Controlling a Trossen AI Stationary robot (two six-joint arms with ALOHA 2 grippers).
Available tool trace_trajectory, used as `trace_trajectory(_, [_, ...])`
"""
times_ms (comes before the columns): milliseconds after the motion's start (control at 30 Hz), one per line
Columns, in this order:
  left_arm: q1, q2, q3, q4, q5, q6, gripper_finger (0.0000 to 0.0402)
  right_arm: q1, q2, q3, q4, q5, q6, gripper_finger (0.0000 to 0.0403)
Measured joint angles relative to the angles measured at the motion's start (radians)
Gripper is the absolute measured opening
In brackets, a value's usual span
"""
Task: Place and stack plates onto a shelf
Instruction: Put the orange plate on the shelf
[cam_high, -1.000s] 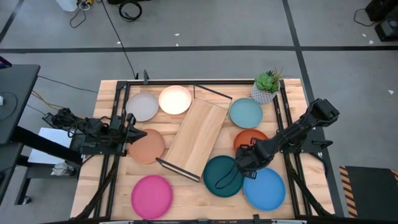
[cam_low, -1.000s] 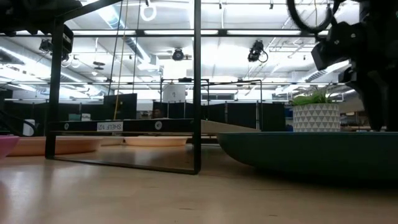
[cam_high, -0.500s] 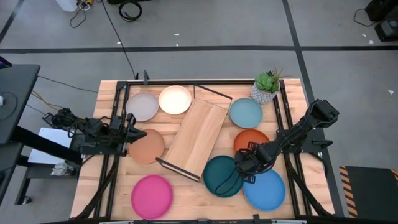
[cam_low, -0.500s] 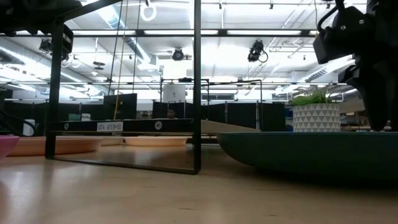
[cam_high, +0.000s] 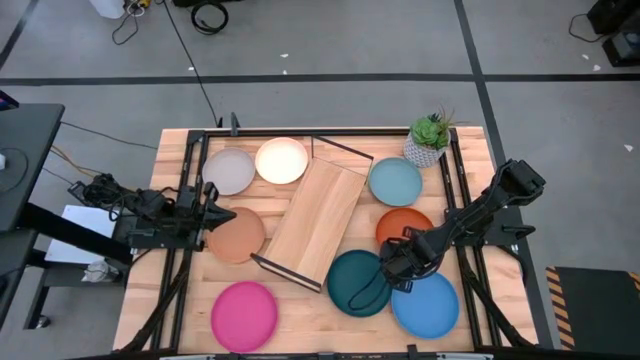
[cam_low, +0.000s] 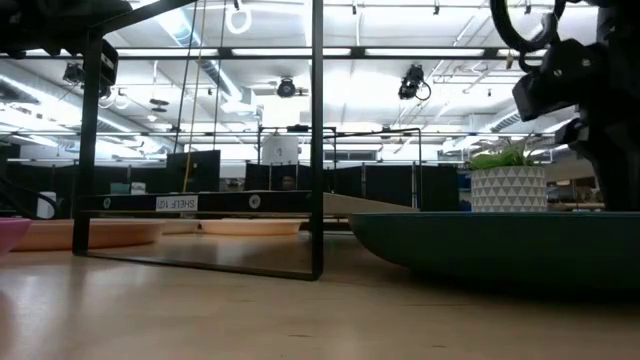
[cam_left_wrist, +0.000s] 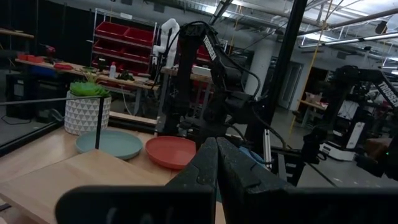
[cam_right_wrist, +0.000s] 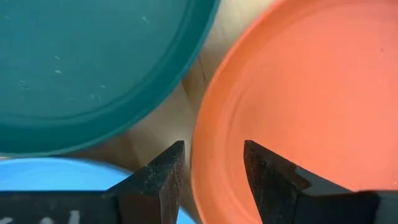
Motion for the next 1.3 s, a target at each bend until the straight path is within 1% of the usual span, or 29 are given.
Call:
trace_trajectory(200, [0.0, 0.0, 0.0, 0.0, 0.0, 0.0, 0.0007, 0.001, 0.0, -0.002, -0.004, 0.0, -0.01, 0.0155])
trace_trajectory(600, [0.0, 0.0, 0.0, 0.0, 0.0, 0.0, 0.0007, -0.003, 0.0, -0.002, -0.005, -0.003, -0.046, 0.0085])
trace_trajectory(700, [0.0, 0.0, 0.0, 0.0, 0.0, 0.0, 0.0007, -0.011, 0.0, -0.002, -0.01, -0.01, -0.06, 0.0057])
trace_trajectory(800, [0.0, 0.0, 0.0, 0.0, 0.0, 0.0, 0.0007, -0.025, 0.0, -0.001, -0.015, -0.038, -0.077, 0.0017])
trace_trajectory(833, [0.0, 0.0, 0.0, 0.0, 0.0, 0.0, 0.0007, -0.029, 0.0, 0.001, -0.02, -0.041, -0.087, 0.0012])
trace_trajectory(967, [0.0, 0.0, 0.0, 0.0, 0.0, 0.0, 0.0007, -0.033, 0.0, 0.038, -0.084, -0.025, -0.094, 0.0014])
trace_trajectory(1067, [0.0, 0.0, 0.0, 0.0, 0.0, 0.0, 0.0007, -0.033, 0.0, 0.081, -0.149, -0.005, -0.101, 0.0008])
trace_trajectory(1300, [0.0, 0.0, 0.0, 0.0, 0.0, 0.0, 0.0007, -0.032, 0.0, 0.186, -0.265, 0.014, -0.119, 0.0008])
